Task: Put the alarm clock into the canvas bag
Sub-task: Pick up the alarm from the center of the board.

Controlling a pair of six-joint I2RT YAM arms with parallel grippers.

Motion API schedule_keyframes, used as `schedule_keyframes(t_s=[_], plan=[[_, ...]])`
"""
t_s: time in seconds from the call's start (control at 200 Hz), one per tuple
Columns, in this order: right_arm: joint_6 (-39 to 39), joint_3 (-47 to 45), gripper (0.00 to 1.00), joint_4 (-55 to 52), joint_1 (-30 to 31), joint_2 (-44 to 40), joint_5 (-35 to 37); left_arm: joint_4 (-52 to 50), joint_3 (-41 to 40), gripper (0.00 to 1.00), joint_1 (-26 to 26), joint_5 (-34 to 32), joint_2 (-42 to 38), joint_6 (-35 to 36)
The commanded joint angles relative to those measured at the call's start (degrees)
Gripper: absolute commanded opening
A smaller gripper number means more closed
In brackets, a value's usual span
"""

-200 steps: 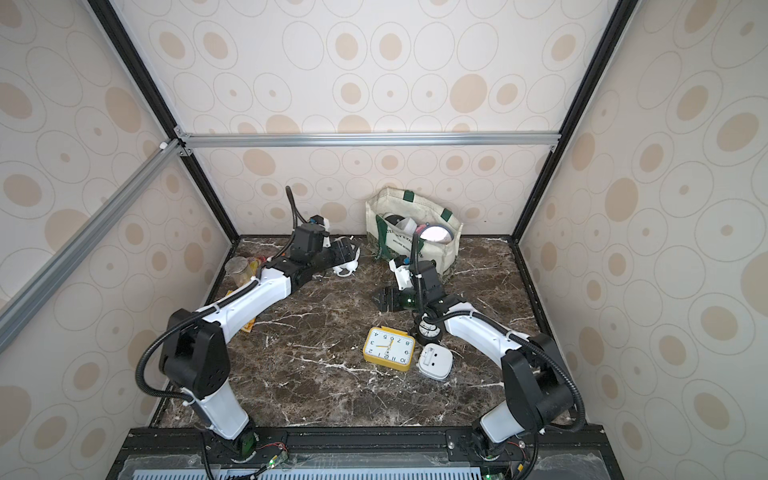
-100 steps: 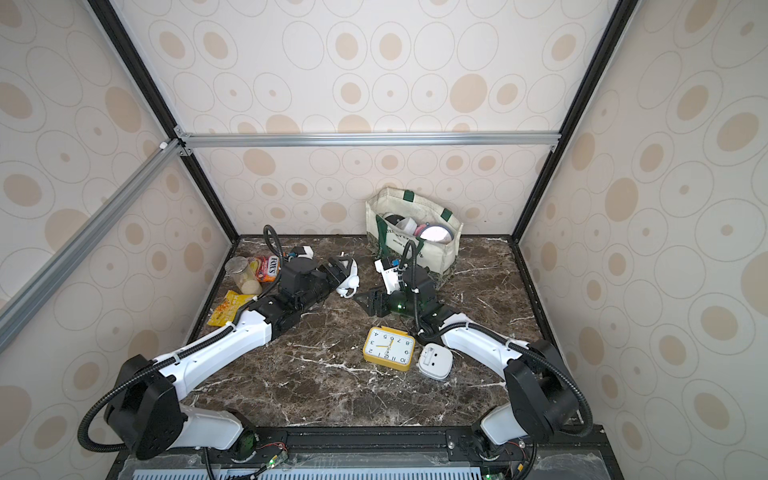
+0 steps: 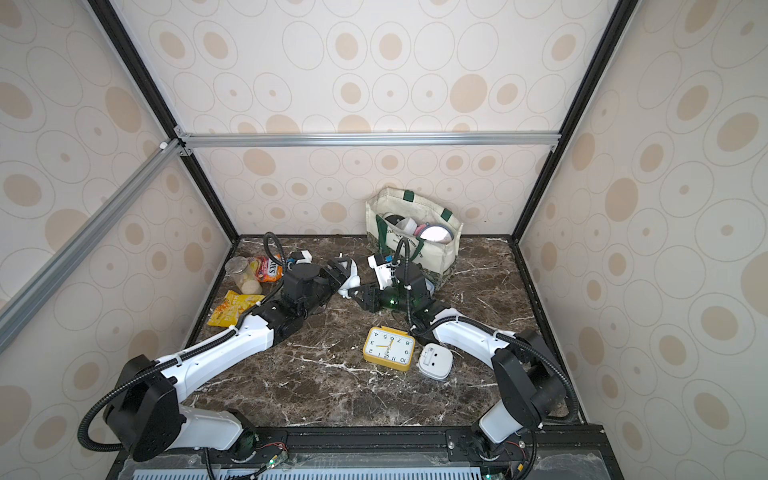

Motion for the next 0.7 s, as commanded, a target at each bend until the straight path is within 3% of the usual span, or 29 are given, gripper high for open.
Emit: schedule_keyframes(t_s=[0.0,0.695], plan=[[0.8,1.2,0.37,1.8,0.4,1.2,-0.6,3.3,0.1,0.76,-0.5,-2.1,-0.6,-1.6],[1.2,1.5,0.00,-0.2,0.4,1.6,-0.2,8.2,-2.4,0.79,-1.4,-3.6,-0.2,-1.0]])
